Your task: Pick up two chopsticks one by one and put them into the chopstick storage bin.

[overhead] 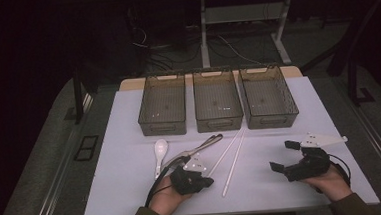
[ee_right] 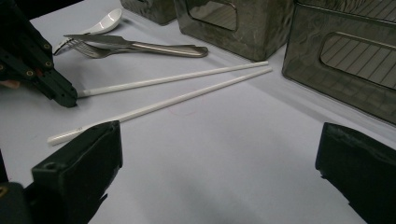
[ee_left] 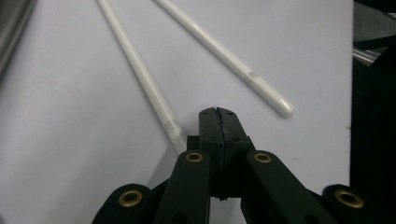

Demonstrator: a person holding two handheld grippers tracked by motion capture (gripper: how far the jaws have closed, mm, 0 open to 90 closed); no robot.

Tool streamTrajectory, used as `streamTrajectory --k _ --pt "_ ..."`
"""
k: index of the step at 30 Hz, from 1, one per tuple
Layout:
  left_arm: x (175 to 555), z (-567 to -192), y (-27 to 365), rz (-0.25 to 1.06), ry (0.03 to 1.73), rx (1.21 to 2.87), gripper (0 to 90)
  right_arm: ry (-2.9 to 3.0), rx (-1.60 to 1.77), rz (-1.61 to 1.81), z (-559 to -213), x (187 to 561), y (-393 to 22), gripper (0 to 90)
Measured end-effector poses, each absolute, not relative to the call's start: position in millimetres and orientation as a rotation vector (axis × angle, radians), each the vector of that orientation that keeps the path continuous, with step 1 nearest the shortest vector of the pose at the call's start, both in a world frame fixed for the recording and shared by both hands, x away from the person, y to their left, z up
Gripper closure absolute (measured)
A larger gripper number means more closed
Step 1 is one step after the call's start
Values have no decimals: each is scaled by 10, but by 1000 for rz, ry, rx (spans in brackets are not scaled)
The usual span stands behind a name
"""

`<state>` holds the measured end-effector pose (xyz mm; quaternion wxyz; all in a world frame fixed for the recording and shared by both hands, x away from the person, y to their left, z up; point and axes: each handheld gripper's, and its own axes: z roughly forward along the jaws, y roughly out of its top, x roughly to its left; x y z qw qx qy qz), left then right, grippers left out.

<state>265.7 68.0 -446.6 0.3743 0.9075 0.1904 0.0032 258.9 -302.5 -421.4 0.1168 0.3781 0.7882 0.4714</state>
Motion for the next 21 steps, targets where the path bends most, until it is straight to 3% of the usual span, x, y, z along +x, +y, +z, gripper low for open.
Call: streamTrajectory --k 10,20,21 --pt "2758 -4448 882 73 572 2324 889 2306 1108 1382 -4213 2591 -3029 5" --pt "2766 -4384 931 31 608 2255 886 2310 1109 1378 -4214 2591 -3022 5" --pt "2778 -4367 938 30 605 2251 844 2311 1108 1377 -4215 2592 -3021 5"
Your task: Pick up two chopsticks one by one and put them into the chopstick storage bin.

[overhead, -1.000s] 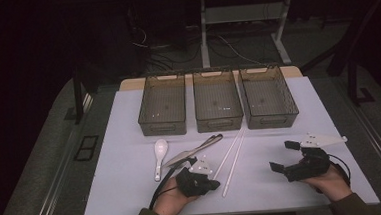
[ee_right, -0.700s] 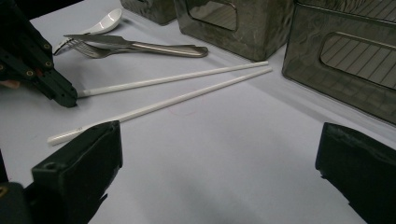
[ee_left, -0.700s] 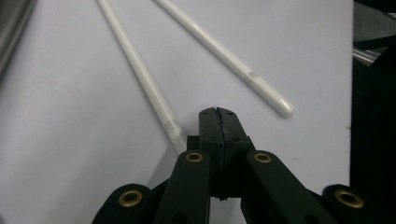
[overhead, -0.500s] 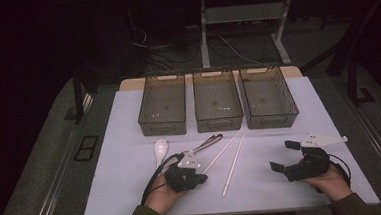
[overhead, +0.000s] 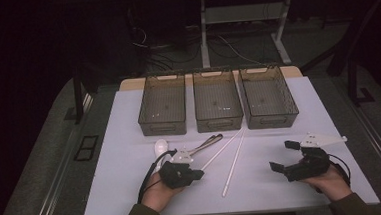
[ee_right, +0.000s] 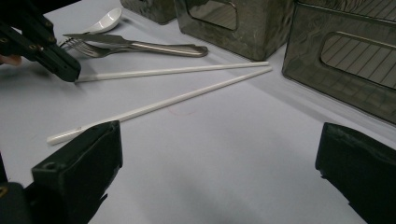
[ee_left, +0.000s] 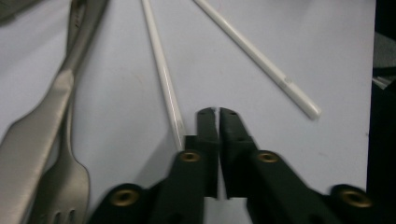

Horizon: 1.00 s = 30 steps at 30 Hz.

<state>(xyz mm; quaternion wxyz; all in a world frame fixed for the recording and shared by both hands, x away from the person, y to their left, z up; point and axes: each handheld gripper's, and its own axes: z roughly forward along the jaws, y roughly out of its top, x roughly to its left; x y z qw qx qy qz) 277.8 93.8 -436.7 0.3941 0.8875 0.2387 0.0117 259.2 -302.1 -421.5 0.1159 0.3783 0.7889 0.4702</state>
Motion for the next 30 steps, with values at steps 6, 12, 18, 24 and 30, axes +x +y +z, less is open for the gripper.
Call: streamTrajectory --k 6,12,18,24,30 --pt "2830 -4267 921 46 641 2203 677 2315 1107 1377 -4220 2595 -3015 5" --pt "2963 -4154 846 73 695 2200 528 2321 1109 1369 -4230 2601 -3006 5" --pt "3076 -4091 766 93 722 2194 489 2322 1115 1371 -4232 2604 -3009 5" --pt "3256 -4024 585 92 693 2214 491 2322 1118 1371 -4232 2605 -3012 5" --pt "3384 -4043 401 82 688 2246 543 2322 1117 1371 -4231 2603 -3014 5"
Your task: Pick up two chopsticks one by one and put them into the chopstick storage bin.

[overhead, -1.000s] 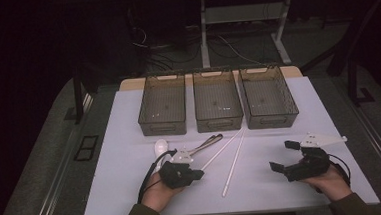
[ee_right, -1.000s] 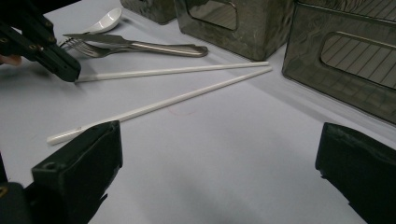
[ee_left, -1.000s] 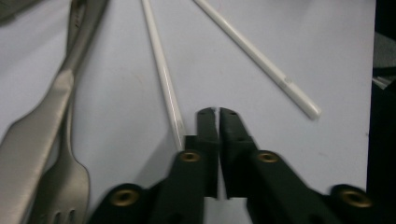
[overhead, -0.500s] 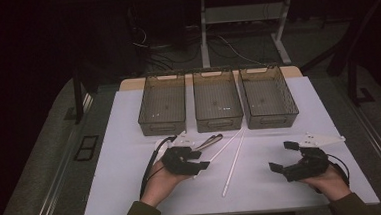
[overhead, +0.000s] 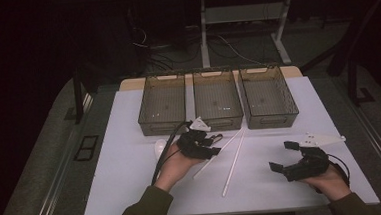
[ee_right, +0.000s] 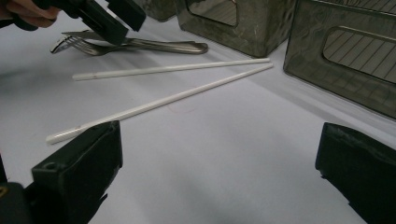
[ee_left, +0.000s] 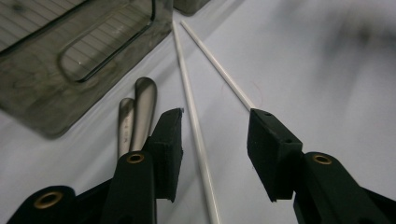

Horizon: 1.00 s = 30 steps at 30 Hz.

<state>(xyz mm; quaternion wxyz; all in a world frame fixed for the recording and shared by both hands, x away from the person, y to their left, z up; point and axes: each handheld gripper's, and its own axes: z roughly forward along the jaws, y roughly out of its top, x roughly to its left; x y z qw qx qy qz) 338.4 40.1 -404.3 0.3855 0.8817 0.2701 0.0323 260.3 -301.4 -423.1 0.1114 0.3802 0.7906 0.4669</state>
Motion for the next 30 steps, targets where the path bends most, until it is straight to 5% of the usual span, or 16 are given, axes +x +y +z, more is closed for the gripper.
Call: streamTrajectory --k 11,30 --pt "3598 -4119 64 56 695 2409 681 2317 1129 1374 -4231 2603 -3033 5" --pt "3571 -4358 1 99 723 2423 813 2315 1126 1372 -4229 2603 -3034 5"
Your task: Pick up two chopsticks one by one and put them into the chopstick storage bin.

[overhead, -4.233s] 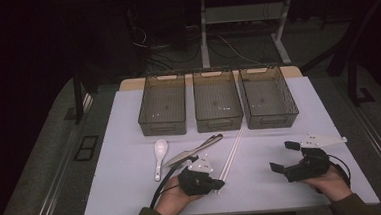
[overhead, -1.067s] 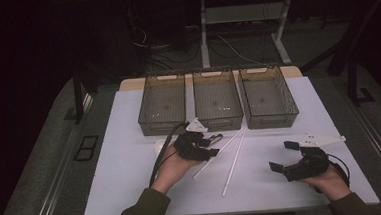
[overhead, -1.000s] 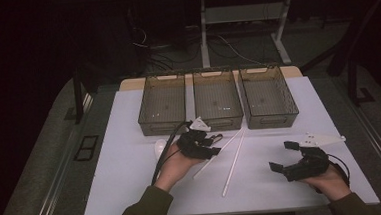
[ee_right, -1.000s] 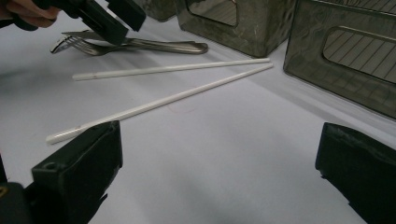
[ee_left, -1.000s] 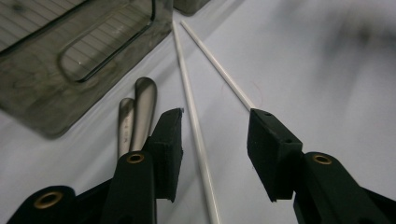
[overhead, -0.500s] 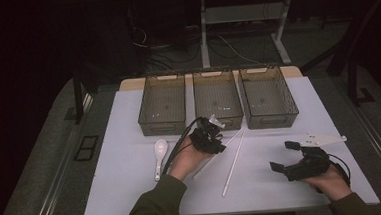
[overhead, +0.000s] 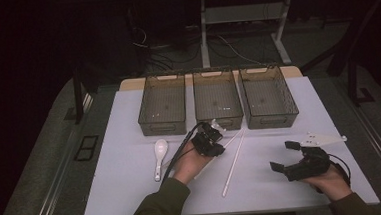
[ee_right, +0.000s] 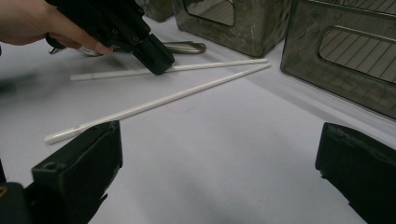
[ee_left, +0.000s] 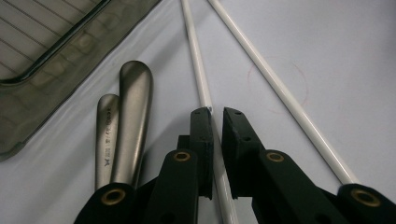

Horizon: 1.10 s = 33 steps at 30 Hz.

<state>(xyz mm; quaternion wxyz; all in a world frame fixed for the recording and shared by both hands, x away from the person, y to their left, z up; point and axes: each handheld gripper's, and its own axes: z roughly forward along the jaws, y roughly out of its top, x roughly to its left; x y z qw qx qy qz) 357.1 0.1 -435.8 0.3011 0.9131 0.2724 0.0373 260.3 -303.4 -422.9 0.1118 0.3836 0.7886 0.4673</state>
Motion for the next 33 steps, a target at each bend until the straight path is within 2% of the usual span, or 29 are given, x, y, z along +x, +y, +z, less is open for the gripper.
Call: streamTrajectory --k 8,24,33 --pt "3528 -4368 -15 155 728 2417 825 2318 1117 1370 -4229 2600 -3018 5" --pt "3501 -4352 -21 180 755 2421 846 2315 1127 1373 -4226 2603 -3031 5" --pt "3506 -4286 49 160 757 2364 846 2315 1127 1374 -4224 2604 -3035 5"
